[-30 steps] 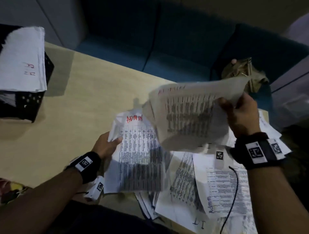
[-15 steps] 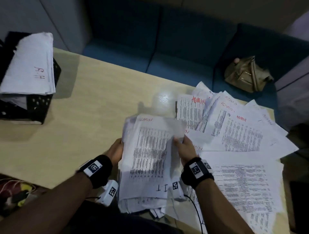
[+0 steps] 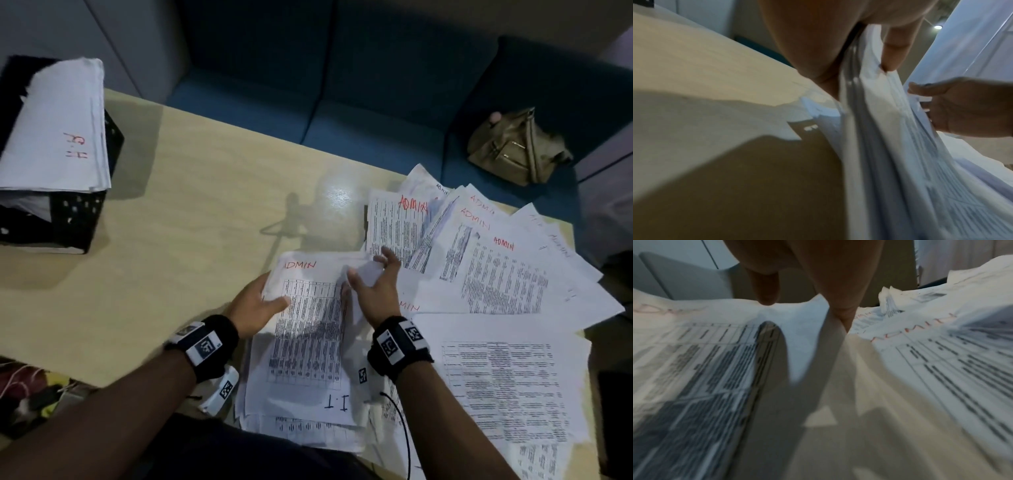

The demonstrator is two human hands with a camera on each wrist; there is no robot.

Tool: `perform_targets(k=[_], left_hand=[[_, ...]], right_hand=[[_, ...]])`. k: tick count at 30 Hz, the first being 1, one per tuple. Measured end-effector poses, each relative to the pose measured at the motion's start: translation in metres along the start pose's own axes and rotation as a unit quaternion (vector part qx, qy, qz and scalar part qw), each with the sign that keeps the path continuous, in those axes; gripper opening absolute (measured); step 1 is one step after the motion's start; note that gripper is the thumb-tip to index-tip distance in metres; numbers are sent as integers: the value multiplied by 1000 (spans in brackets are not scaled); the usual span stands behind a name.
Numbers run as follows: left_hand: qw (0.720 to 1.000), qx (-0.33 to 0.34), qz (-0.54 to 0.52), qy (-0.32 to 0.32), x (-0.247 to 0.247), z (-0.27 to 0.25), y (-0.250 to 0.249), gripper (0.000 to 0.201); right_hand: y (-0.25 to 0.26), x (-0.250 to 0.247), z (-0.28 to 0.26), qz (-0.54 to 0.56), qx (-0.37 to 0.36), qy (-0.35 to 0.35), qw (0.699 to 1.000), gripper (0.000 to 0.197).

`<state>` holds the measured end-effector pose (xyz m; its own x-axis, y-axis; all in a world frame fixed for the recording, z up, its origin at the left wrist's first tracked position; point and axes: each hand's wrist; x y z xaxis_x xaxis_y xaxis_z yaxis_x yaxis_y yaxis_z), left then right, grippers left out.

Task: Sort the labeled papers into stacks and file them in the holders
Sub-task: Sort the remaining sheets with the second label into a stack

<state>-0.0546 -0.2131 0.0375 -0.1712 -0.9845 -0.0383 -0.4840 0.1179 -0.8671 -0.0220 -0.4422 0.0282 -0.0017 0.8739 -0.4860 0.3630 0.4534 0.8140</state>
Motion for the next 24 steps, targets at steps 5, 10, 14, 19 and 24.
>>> perform_targets(k=[5,10,14,19,24], left_hand=[[996,-23,41,74,11,-12,10,58],[996,75,-36,10,6,-2,4,78],[991,129,9,18,2,22,-23,65],[993,118,11,25,8,23,-17,43],[1000,2,14,0,6,13,20,45]], right_hand=[[5,-8,8,-168,-54,56,983,42],[2,-11,10,-173,-61,44,982,22],[6,-9,2,-169,-66,67,981,37],[12,-10,-4,-232,-65,98,965,46],[6,-64,4,-98,-49,82,990,37]])
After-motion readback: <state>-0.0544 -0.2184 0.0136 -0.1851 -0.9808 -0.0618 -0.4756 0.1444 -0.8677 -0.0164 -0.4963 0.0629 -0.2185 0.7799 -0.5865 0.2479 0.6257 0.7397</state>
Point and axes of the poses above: each hand's wrist, its own z-axis towards the middle knuckle, its own x-axis out of the palm, y = z × x, and after that the axes turned 10 degrees about -z, right-handed
